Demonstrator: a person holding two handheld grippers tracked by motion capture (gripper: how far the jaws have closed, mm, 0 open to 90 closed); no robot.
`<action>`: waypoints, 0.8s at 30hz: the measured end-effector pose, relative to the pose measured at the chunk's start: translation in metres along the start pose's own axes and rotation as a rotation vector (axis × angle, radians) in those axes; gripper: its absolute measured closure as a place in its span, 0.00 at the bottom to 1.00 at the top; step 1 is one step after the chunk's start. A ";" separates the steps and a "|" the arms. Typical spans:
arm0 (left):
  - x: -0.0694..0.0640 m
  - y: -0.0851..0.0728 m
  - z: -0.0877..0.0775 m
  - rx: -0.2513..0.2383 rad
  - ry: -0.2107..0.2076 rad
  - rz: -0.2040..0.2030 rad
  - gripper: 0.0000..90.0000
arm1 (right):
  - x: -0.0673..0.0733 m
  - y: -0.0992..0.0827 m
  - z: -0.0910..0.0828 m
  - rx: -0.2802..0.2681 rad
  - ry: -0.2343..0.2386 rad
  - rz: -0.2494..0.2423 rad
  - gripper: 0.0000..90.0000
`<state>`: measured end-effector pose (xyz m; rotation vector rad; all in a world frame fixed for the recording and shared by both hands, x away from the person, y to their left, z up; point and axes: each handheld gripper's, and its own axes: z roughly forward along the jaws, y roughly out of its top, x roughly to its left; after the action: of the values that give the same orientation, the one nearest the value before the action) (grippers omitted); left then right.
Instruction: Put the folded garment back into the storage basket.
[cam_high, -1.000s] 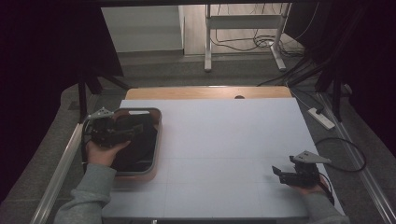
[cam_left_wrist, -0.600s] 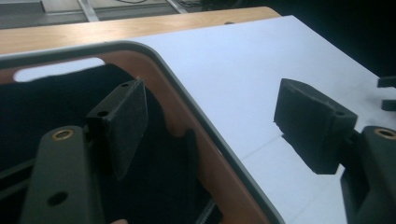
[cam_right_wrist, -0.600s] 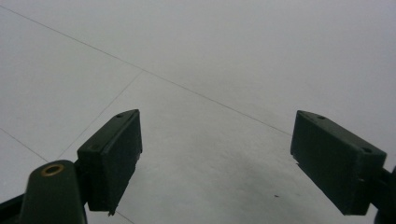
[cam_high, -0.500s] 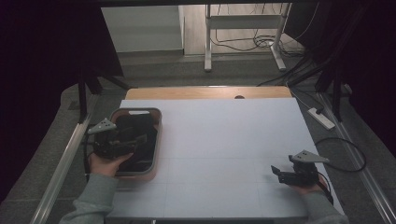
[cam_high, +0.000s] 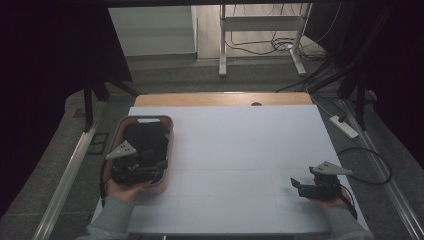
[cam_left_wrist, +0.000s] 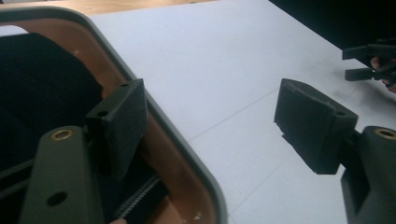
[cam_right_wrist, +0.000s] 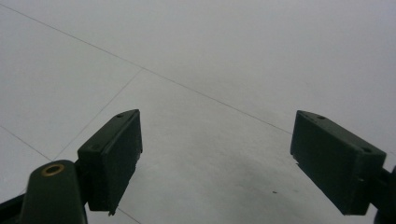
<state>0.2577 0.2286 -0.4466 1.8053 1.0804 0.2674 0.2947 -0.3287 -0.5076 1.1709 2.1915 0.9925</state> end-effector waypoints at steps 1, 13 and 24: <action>-0.002 -0.001 0.001 0.003 -0.001 0.003 0.28 | 0.000 0.000 0.000 -0.001 0.000 0.000 0.19; -0.022 -0.013 0.008 0.003 -0.014 0.033 0.27 | 0.002 0.002 0.000 -0.011 0.014 -0.010 0.19; -0.023 -0.016 0.011 0.011 -0.022 0.030 0.27 | 0.004 0.003 -0.001 -0.027 0.026 -0.023 0.19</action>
<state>0.2423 0.2058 -0.4591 1.8318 1.0418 0.2595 0.2934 -0.3244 -0.5052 1.1238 2.1996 1.0298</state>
